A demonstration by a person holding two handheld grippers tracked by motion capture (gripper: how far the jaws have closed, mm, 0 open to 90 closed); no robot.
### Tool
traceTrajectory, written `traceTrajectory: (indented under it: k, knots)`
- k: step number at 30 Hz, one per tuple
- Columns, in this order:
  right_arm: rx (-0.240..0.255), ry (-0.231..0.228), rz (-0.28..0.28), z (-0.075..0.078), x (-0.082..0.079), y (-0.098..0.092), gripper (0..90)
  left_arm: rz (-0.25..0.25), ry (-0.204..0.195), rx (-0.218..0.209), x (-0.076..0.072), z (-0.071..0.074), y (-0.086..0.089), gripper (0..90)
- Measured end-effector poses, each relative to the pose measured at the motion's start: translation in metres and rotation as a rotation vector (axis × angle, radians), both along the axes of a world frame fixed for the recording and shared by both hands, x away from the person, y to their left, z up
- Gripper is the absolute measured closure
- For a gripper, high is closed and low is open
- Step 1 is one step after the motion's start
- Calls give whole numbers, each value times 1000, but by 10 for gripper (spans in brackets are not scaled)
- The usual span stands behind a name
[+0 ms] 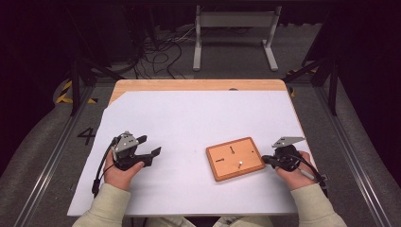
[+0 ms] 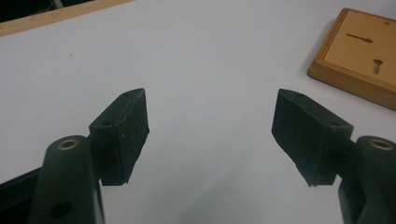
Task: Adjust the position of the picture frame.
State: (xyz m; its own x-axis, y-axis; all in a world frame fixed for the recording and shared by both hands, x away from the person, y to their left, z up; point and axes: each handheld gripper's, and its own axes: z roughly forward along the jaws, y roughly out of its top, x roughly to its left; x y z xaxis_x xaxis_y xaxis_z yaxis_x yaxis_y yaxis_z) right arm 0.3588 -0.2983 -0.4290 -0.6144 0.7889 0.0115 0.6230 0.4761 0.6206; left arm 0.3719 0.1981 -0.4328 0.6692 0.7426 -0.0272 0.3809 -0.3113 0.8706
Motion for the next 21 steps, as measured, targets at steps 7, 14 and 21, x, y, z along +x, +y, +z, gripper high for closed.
traceTrajectory:
  k: [7, 14, 21]
  knots:
    - [11, -5, 53, 0, -8, 15, 900, 0, 2, -3, 0, -1, -1, 276]
    - [52, 12, 124, -2, -14, 35, 900, -2, 3, -1, 0, -1, -2, 276]
    - [67, -4, 188, -4, -18, 52, 900, -5, 5, 0, 0, -2, -3, 276]
